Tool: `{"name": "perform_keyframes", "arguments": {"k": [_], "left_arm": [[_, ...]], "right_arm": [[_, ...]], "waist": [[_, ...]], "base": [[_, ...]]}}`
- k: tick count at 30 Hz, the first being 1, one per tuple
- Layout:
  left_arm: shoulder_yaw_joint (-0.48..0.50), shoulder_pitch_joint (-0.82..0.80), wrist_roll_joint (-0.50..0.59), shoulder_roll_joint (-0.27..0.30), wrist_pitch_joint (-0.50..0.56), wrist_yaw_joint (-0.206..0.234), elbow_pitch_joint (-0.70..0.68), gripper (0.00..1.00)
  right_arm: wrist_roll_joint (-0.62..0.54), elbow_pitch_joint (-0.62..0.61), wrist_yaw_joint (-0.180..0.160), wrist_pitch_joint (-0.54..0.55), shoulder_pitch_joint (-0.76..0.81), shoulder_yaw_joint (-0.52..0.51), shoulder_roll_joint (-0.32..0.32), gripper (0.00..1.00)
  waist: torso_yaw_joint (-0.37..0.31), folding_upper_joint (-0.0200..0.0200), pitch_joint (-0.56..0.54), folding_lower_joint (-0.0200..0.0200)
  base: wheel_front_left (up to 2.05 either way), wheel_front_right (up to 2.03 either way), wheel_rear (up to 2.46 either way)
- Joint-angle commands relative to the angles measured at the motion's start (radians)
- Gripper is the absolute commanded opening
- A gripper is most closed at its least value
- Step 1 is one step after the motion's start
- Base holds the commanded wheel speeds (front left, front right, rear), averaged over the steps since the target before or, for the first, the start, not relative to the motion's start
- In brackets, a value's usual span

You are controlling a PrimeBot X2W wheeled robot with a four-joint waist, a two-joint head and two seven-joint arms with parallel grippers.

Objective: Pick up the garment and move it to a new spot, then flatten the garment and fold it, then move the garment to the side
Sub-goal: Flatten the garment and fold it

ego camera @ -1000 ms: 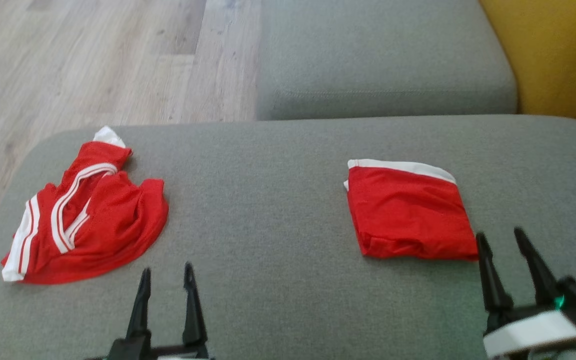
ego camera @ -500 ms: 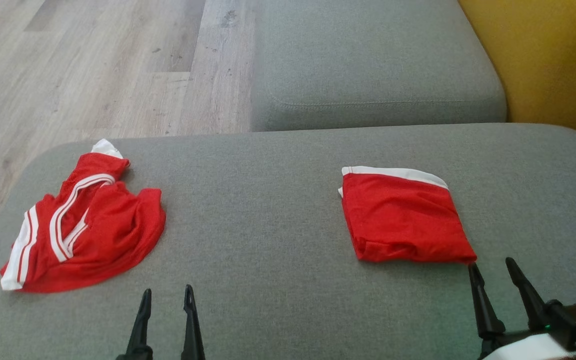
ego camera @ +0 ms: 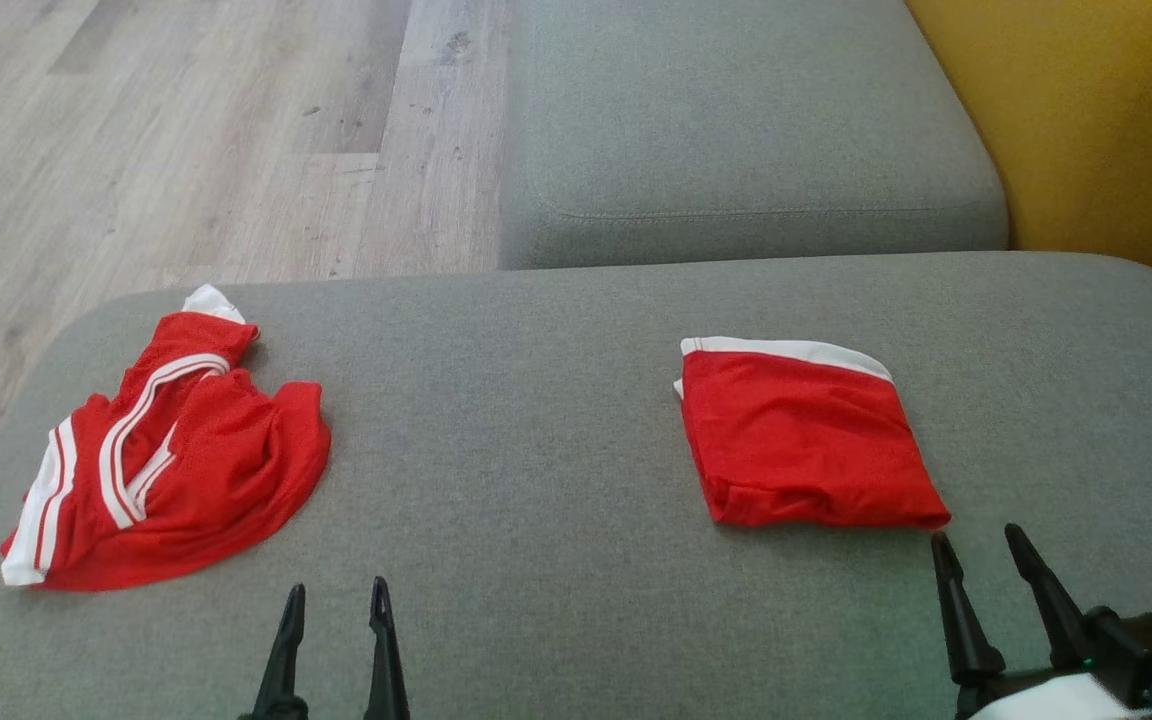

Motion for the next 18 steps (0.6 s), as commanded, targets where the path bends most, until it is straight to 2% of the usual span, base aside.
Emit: {"name": "perform_keyframes", "arguments": {"k": [1, 9, 18], "left_arm": [[0.033, -0.034, 0.008, -0.007, -0.005, -0.004, -0.029, 1.0], [0.026, -0.034, 0.006, -0.007, -0.005, -0.006, -0.035, 1.0], [-0.009, -0.058, 0.008, -0.007, -0.005, 0.001, -0.049, 1.0]], "right_arm": [[-0.002, -0.029, -0.001, -0.011, -0.026, 0.02, -0.013, 1.0], [0.003, -0.03, -0.001, -0.011, -0.024, 0.02, -0.021, 1.0], [-0.004, -0.022, -0.001, -0.011, -0.073, 0.009, -0.051, 1.0]], "waist": [[-0.001, 0.0, 0.0, 0.0], [-0.004, 0.0, 0.01, 0.0], [0.006, 0.0, 0.074, 0.0]], "base": [[0.0, 0.0, 0.0], [0.0, 0.0, 0.0], [0.0, 0.0, 0.0]]}}
